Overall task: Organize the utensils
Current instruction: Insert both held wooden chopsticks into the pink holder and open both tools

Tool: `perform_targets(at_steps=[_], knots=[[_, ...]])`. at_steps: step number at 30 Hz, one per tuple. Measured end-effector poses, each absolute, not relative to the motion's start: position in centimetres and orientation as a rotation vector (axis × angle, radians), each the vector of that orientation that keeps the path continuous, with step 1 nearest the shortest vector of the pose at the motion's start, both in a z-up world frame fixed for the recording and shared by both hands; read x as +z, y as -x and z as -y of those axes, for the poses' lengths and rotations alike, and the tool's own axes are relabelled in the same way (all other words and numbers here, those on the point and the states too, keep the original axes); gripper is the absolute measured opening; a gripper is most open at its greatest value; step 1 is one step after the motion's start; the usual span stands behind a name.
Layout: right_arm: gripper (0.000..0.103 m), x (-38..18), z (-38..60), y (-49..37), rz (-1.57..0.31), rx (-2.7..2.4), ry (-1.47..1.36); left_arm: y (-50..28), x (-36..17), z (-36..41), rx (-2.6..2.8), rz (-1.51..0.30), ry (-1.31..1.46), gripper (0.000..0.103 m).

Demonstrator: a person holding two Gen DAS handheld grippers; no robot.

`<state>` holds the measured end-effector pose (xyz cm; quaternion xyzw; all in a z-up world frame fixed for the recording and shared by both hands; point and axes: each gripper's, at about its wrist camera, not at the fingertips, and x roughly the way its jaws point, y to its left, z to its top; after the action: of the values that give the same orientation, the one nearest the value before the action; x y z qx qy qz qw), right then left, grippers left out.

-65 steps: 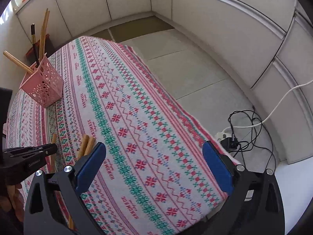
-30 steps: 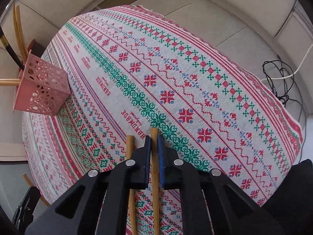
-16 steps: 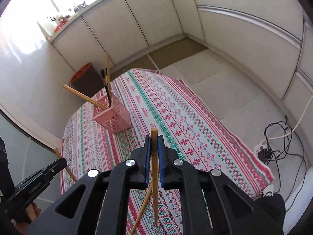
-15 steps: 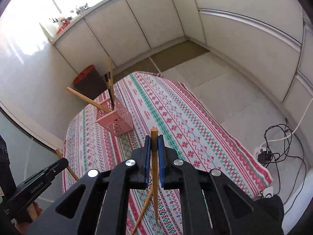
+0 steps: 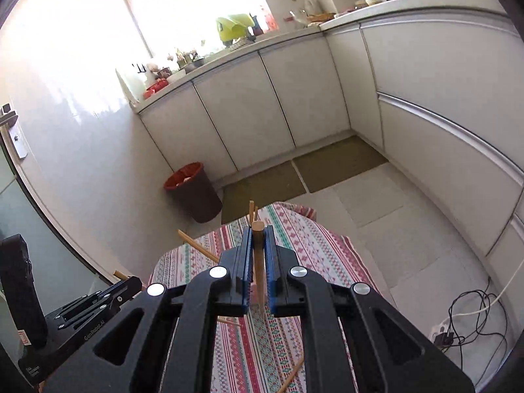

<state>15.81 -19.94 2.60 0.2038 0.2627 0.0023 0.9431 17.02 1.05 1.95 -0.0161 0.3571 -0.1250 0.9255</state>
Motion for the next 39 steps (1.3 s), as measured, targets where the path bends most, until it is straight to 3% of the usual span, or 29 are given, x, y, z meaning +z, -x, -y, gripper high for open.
perform_targets(at_steps=[9,18,21,23,25,36,39], knots=[[0.008,4.7,19.6,-19.5,-0.496,0.049,-0.401,-21.2,4.3,-1.0,-0.218,-0.662,0.066,0.006],[0.008,2.7,18.1,-22.9,-0.518,0.079,-0.384,-25.9,-0.6,-0.8,-0.170,-0.737,0.067,0.007],[0.008,1.8,17.7,-23.7,-0.539,0.080,-0.383,-25.9,-1.9,-1.6,-0.163,-0.749,0.100,0.016],[0.008,1.3,17.5,-24.1,-0.544,0.076,-0.373,-25.1,-1.8,-2.7,-0.141,-0.720,0.142,0.030],[0.008,1.0,17.2,-24.7,-0.549,0.073,-0.366,-24.5,-1.5,-3.9,-0.132,-0.699,0.194,0.037],[0.008,-2.6,13.7,-27.5,-0.559,0.038,-0.302,-23.9,-2.2,-8.3,-0.055,-0.703,0.302,0.042],[0.015,-4.1,13.0,-28.1,-0.583,0.050,-0.315,-24.0,-2.5,-8.6,-0.052,-0.718,0.299,0.043]])
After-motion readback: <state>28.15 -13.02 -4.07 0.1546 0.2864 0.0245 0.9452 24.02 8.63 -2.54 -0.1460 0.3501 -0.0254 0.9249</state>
